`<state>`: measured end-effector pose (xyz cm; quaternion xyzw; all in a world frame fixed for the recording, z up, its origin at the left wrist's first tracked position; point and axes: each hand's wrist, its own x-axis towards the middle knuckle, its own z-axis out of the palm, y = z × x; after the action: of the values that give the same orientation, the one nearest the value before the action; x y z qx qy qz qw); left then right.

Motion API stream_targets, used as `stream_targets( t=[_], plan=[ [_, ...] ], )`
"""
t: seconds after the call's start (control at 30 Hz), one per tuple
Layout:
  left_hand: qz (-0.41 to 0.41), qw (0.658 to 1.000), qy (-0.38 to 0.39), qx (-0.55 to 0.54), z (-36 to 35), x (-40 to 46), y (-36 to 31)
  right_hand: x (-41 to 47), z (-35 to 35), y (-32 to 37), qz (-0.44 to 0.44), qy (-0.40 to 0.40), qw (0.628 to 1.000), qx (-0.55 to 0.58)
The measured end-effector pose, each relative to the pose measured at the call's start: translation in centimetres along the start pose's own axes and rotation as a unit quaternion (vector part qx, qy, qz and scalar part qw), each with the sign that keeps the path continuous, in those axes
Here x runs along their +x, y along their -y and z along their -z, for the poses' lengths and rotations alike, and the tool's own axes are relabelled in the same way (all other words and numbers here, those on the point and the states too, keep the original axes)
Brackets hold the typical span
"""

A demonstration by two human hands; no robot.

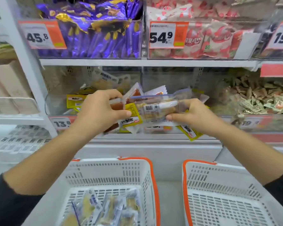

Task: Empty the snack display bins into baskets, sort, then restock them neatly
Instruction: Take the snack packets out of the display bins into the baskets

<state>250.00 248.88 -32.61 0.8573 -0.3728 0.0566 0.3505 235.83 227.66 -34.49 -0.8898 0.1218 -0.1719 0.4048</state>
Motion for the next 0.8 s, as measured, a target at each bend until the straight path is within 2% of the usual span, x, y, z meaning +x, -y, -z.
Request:
stream_targets(
  t=[0.17, 0.37, 0.43, 0.5, 0.57, 0.63, 0.73, 0.8],
  plan=[
    [0.089, 0.990, 0.104, 0.034, -1.3, -6.8, 8.4, -2.4, -9.9, -3.2, -0.030, 0.136, 0.990, 0.017],
    [0.185, 0.958, 0.207, 0.075, -9.6, -12.3, 17.8, -5.6, -20.1, -9.5, -0.108, 0.251, 0.962, -0.006],
    [0.190, 0.953, 0.228, 0.068, -11.8, -13.6, 19.6, -6.3, -21.3, -10.5, -0.141, 0.286, 0.948, -0.015],
    [0.191, 0.957, 0.210, 0.058, -12.9, -14.1, 20.5, -6.5, -21.4, -11.0, -0.158, 0.298, 0.941, -0.039],
    [0.196, 0.966, 0.166, 0.030, -13.1, -13.8, 20.7, -6.3, -20.7, -11.0, -0.141, 0.286, 0.945, -0.066],
    [0.188, 0.976, 0.112, 0.001, -12.6, -12.4, 19.9, -5.4, -19.0, -10.6, -0.109, 0.225, 0.965, -0.084],
    [0.136, 0.988, 0.031, -0.063, -10.5, -8.8, 16.4, -3.0, -14.9, -8.9, -0.036, 0.067, 0.995, -0.068],
    [0.080, 0.993, -0.008, -0.088, -8.6, -5.6, 12.4, -1.3, -11.2, -6.9, 0.002, -0.043, 0.998, -0.042]
  ],
)
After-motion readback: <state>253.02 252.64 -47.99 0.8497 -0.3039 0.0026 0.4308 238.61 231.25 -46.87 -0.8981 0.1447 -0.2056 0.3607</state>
